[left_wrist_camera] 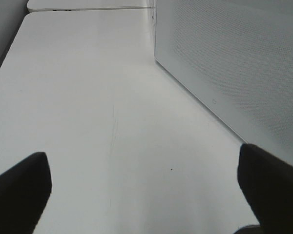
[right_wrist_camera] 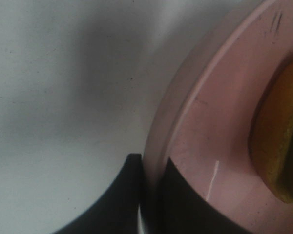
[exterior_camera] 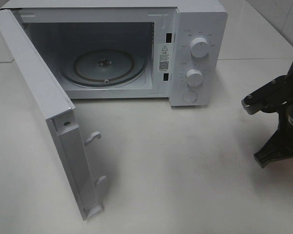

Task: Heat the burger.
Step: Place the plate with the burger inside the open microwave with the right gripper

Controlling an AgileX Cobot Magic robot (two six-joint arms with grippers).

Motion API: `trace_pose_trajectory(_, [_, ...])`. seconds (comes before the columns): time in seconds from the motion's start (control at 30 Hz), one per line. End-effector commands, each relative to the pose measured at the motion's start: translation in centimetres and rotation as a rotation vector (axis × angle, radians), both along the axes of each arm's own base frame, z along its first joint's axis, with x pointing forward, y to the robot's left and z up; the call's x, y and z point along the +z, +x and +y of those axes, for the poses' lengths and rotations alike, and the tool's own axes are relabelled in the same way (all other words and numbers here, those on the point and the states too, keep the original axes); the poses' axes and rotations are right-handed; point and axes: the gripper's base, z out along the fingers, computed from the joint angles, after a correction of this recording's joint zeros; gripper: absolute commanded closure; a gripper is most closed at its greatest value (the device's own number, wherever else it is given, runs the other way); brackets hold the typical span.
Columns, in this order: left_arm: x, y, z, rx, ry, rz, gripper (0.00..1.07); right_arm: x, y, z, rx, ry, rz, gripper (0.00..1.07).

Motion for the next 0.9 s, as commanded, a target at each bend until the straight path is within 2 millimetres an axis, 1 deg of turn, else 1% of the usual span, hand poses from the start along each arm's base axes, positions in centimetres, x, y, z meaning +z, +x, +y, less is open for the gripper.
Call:
trace_pose_trajectory(0.03, [0.0,0.0,0.0,-0.004,0.001,-0.003,0.09,0.8,-1.0,0.4,0.063,-0.065,-0.010,1.07])
trace_pose_trajectory(0.1, [0.0,0.0,0.0,-0.004,0.001,-0.003,0.09,0.8,-1.3,0.6,0.078,-0.064,-0.012,1.07])
trace_pose_trajectory(0.13, [0.0,0.0,0.0,-0.004,0.001,-0.003,0.09,0.9,-1.9,1.0,0.105,-0.066,-0.013,1.07])
trace_pose_trajectory(0.2, [0.0,0.0,0.0,-0.004,0.001,-0.003,0.09,1.0,-2.2,1.2,0.120,-0.065,-0.015,1.07])
trace_pose_trajectory(0.27, [0.0,0.0,0.0,-0.004,0.001,-0.003,0.09,1.1,-2.9,1.8,0.161,-0.067,-0.019,1.07])
trace_pose_trajectory(0.3, [0.0,0.0,0.0,-0.004,0.001,-0.003,0.09,1.1,-2.9,1.8,0.161,-0.067,-0.019,1.07])
trace_pose_trajectory(0.37, [0.0,0.0,0.0,-0.004,0.001,-0.003,0.09,1.7,-3.8,2.7,0.218,-0.068,-0.036,1.07])
trace_pose_trajectory(0.47, [0.0,0.0,0.0,-0.004,0.001,-0.003,0.09,1.9,-4.0,2.9,0.234,-0.073,-0.043,1.07])
trace_pose_trajectory(0.5, [0.0,0.0,0.0,-0.004,0.001,-0.003,0.09,2.1,-4.4,3.4,0.276,-0.080,-0.053,1.07])
trace_pose_trajectory(0.57, [0.0,0.0,0.0,-0.004,0.001,-0.003,0.09,2.1,-4.6,3.6,0.291,-0.079,-0.057,1.07])
trace_pose_trajectory(0.63, [0.0,0.0,0.0,-0.004,0.001,-0.003,0.09,2.5,-5.4,4.9,0.370,-0.070,-0.073,1.07])
trace_pose_trajectory(0.73, [0.0,0.0,0.0,-0.004,0.001,-0.003,0.09,2.6,-5.6,5.1,0.391,-0.072,-0.074,1.07])
trace_pose_trajectory(0.83, [0.0,0.0,0.0,-0.004,0.001,-0.003,0.09,2.7,-6.6,6.5,0.486,-0.093,-0.077,1.07])
trace_pose_trajectory(0.9, [0.0,0.0,0.0,-0.004,0.001,-0.003,0.09,2.7,-6.8,6.8,0.508,-0.099,-0.080,1.07])
